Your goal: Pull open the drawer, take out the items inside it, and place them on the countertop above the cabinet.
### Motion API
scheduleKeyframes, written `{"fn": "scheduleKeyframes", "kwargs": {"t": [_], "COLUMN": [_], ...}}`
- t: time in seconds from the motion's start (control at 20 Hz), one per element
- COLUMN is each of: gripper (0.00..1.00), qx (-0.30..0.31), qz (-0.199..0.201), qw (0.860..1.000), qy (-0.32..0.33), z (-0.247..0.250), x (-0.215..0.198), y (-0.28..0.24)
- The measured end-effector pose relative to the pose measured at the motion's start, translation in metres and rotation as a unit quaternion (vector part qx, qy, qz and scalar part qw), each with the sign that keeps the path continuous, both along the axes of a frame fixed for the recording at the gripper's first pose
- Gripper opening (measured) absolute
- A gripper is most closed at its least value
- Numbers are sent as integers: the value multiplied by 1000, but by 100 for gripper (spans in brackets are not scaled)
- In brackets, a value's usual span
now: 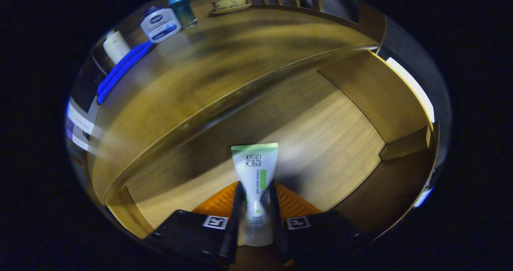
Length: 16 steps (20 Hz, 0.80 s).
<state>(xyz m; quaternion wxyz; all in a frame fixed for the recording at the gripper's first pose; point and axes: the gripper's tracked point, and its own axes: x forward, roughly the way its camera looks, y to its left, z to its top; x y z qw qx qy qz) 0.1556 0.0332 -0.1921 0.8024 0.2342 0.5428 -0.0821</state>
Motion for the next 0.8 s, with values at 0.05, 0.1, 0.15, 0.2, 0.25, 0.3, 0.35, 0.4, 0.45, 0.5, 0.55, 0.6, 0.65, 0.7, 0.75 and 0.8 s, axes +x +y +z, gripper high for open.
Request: {"fn": "scheduleKeyframes", "kwargs": {"t": [0.05,0.1,0.15,0.2,0.25,0.3,0.35,0.4,0.45,0.5,0.55,0.6,0.65,0.7,0.75,0.8], "gripper": [37,31,25,10,10,10,10,10,10,10,10,10,10,10,9,10], "qx": [-5,-5,7,16,23,26,27,25,21,16,19,29,38,42,39,40], "qz": [0,-6,-13,-25,-36,-46,-59,-71,-78,-88,-99,-112,-124,-133,-145,-159], "qw": [1000,1000,999,998,997,997,995,994,993,992,991,989,986,985,983,981], "qy": [-18,-15,-50,-61,-62,-61,-71,-79,-83,-84,-88,-94,-102,-105,-104,-104], "z": [11,5,11,20,23,26,32,38,45,50,57,65,72,76,79,83], "x": [0,0,10,10,8,3,2,3,1,-3,-6,-7,-8,-11,-16,-21], "y": [-2,-2,1,2,3,3,1,-1,-3,-6,-8,-7,-8,-9,-14,-19]}}
